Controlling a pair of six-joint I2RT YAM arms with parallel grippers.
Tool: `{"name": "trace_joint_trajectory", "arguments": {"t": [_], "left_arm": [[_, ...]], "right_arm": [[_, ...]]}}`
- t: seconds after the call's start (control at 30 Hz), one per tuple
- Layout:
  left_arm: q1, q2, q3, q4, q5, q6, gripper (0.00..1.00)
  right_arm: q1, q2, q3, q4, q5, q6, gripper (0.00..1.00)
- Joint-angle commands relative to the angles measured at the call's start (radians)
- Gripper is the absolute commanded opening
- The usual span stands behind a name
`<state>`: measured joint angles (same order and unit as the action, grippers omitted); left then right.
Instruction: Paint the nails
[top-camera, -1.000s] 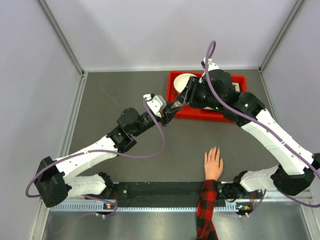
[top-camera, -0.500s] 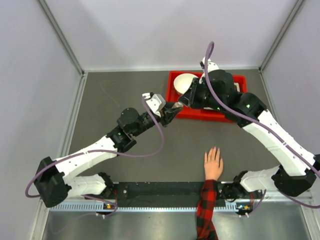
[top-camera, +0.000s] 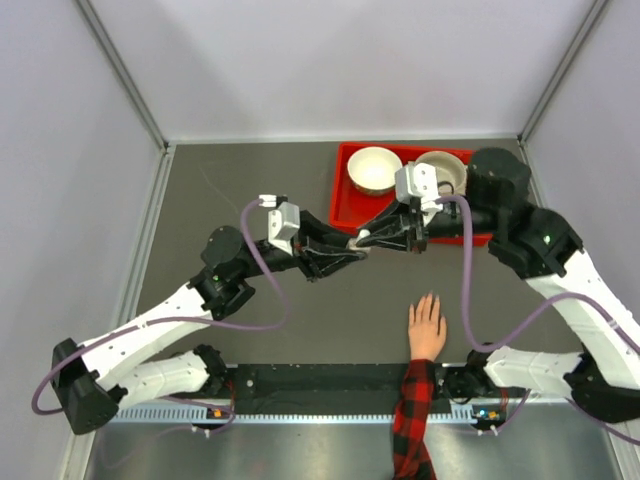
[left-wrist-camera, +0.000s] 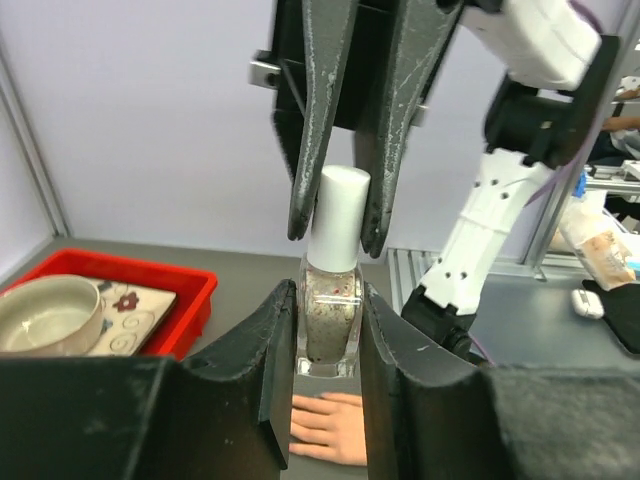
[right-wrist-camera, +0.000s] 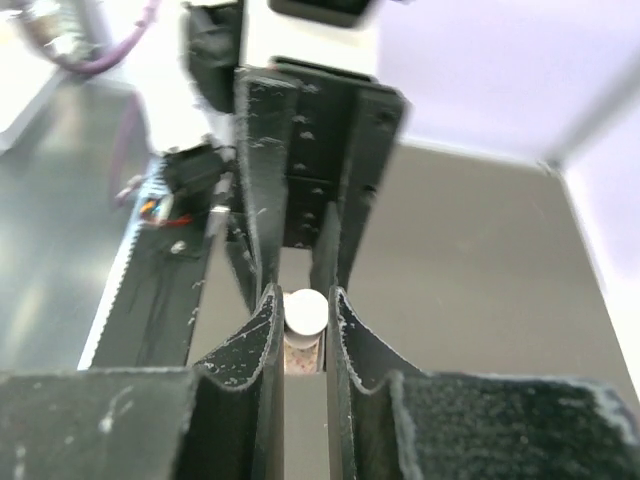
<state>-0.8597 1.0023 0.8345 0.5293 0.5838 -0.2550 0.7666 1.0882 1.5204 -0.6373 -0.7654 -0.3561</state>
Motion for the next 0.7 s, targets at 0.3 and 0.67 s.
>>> {"name": "trace_joint_trajectory", "arguments": {"t": [0.3,0.67], "left_arm": [[0.037,-0.044,0.043,-0.041,-0.168,-0.07,0.0],[0.037,0.061,0.067,-0.074,-0.368,0.157,0.0]], "right_arm": [[0.014,-0.007,-0.034,0.21,-0.061,0.125,0.73],[0.014,0.154,0.182,-0.153,0.762,0.848,0.76]]}}
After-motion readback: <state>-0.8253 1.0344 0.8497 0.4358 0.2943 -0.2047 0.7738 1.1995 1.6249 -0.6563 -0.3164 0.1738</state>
